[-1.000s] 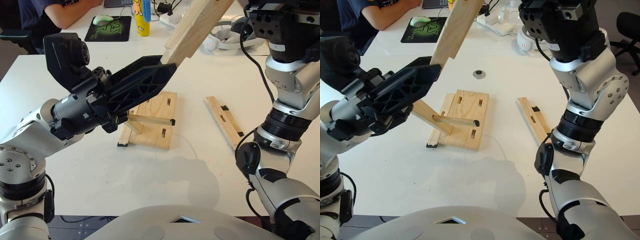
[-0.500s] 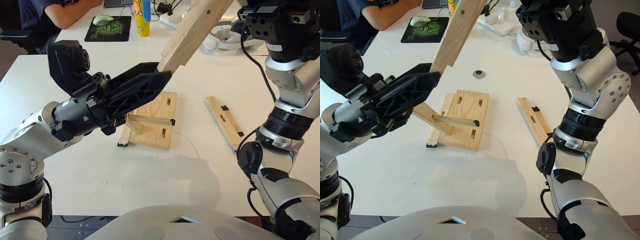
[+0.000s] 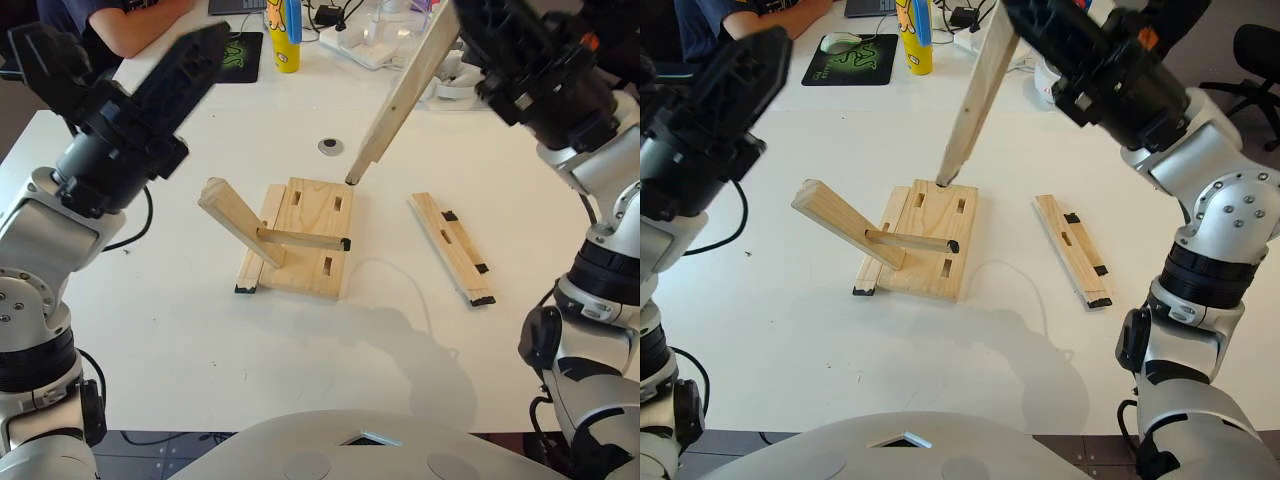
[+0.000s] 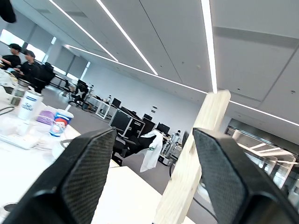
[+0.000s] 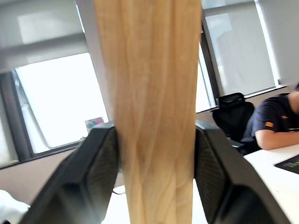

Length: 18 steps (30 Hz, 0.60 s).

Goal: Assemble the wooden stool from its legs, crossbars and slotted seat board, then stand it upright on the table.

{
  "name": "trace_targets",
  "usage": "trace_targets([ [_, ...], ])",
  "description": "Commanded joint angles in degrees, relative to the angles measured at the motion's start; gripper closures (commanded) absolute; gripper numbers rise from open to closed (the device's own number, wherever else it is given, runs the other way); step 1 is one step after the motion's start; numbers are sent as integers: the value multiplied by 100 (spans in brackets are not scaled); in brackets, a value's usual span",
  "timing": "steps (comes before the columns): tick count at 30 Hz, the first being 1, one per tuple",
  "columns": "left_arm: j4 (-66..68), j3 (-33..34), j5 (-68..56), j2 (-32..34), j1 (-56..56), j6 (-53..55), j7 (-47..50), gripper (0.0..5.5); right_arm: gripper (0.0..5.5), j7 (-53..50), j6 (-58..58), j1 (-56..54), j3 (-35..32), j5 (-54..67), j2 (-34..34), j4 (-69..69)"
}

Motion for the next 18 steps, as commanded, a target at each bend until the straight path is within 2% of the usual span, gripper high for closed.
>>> trace_targets([
  [1, 144, 23, 265, -59, 22, 79, 89, 245, 338, 1330, -1272, 1058, 520, -1622, -121, -241],
  [4, 128, -174, 565, -162, 210, 189, 101, 245, 338, 2044, -2232, 1697, 1012, -2644, -20, -353],
  [8, 183, -380, 1040, -311, 498, 318, 57, 245, 338, 2476, -3146, 2146, 1404, -3408, 275, -206],
  [18, 638, -637, 1991, -405, 585, 711, -328, 245, 338, 2597, -4495, 2432, 1822, -4311, 1110, 725],
])
